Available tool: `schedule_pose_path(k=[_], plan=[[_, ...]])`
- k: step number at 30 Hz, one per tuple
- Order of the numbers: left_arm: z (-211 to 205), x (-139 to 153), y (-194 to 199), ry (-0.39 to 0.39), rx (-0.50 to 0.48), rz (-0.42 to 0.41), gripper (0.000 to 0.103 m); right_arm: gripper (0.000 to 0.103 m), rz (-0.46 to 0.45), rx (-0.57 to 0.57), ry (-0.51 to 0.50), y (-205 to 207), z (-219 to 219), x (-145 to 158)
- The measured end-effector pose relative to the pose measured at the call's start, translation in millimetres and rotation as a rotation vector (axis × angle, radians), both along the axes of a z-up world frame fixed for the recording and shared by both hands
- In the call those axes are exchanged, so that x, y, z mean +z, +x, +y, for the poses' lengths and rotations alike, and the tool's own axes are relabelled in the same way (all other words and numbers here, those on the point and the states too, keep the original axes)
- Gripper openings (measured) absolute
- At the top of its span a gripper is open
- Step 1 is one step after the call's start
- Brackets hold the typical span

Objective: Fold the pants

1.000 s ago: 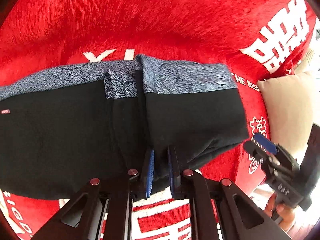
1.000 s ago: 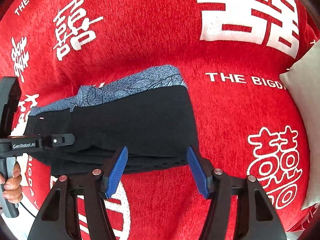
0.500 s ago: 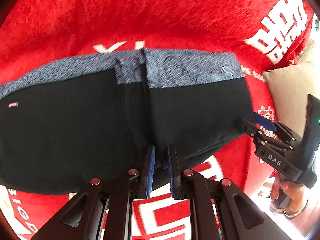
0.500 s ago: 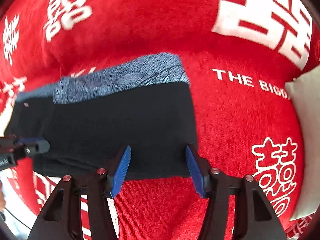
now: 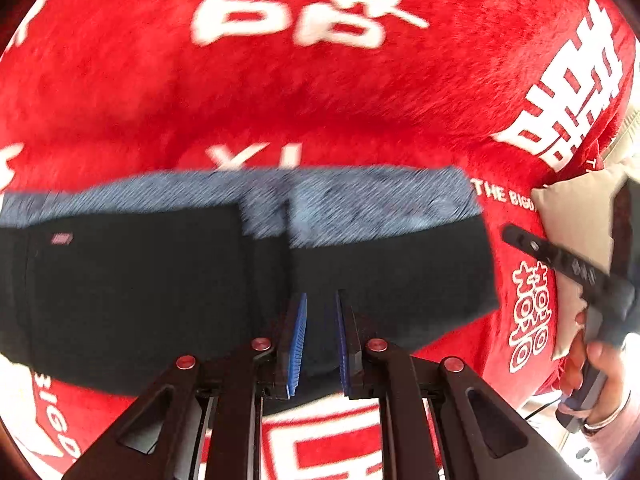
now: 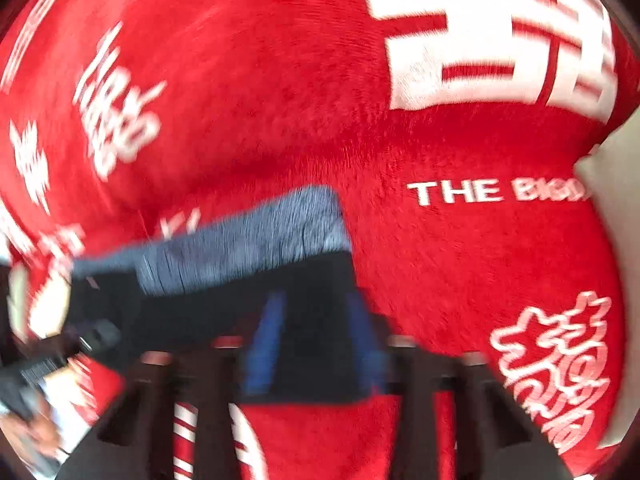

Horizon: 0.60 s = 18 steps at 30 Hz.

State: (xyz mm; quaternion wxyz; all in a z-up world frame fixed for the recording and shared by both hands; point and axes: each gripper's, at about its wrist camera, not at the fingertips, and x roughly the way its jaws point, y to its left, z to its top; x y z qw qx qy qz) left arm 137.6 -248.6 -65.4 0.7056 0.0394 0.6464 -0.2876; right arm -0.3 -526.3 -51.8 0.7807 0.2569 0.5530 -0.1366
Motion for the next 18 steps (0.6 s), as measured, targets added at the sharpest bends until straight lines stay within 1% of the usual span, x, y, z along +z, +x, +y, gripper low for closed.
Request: schedule_pose_path(k=[2, 3, 5, 7, 8, 10, 12, 13, 15, 17, 18], plan=[[-18.4, -4.0, 1.5, -0.004, -0.008, -0.010, 0.015, 0.013, -0.009, -0.049, 0.052, 11.8, -18.1, -9.1], [-29.9, -7.7, 2.0, 0.008, -0.014, -0.028, 0.015, 0.013, 0.004, -0.060, 0.046, 21.2, -25.8, -15.8], [-47.4, -17.2, 2.6, 0.038, -0.018, -0.048, 0.015, 0.013, 0.013, -0.048, 0.065, 35.9, -29.0, -25.5], [-54.1, -30.2, 3.8, 0.076, -0.009, -0.050, 0.015, 0.013, 0.010, -0.004, 0.086, 49.3, -25.3, -31.4], [-53.0, -37.0, 3.9, 0.097, -0.002, -0.040, 0.015, 0.013, 0.021, 0.024, 0.086, 56.0, -20.1, -34.9], [-45.0, -47.6, 0.6, 0.112, 0.003, -0.026, 0.015, 0.013, 0.035, 0.076, 0.100, 62.6, -7.1, -41.9], [-35.0, -50.7, -5.6, 0.110, -0.009, -0.046, 0.015, 0.013, 0.058, 0.114, 0.123, 64.3, 9.2, -51.6], [-32.6, -50.2, -8.4, 0.112, -0.019, -0.059, 0.015, 0.013, 0.074, 0.132, 0.109, 64.6, 17.7, -55.2], [-31.3, -48.6, -11.4, 0.111, -0.028, -0.067, 0.015, 0.013, 0.080, 0.165, 0.046, 66.1, 29.8, -57.6], [-29.2, -46.5, -9.4, 0.096, -0.007, -0.049, 0.015, 0.013, 0.076, 0.157, 0.050, 62.3, 29.6, -52.8], [-27.3, -45.5, -8.2, 0.087, 0.012, -0.037, 0.015, 0.013, 0.073, 0.149, 0.073, 59.8, 28.0, -49.8]])
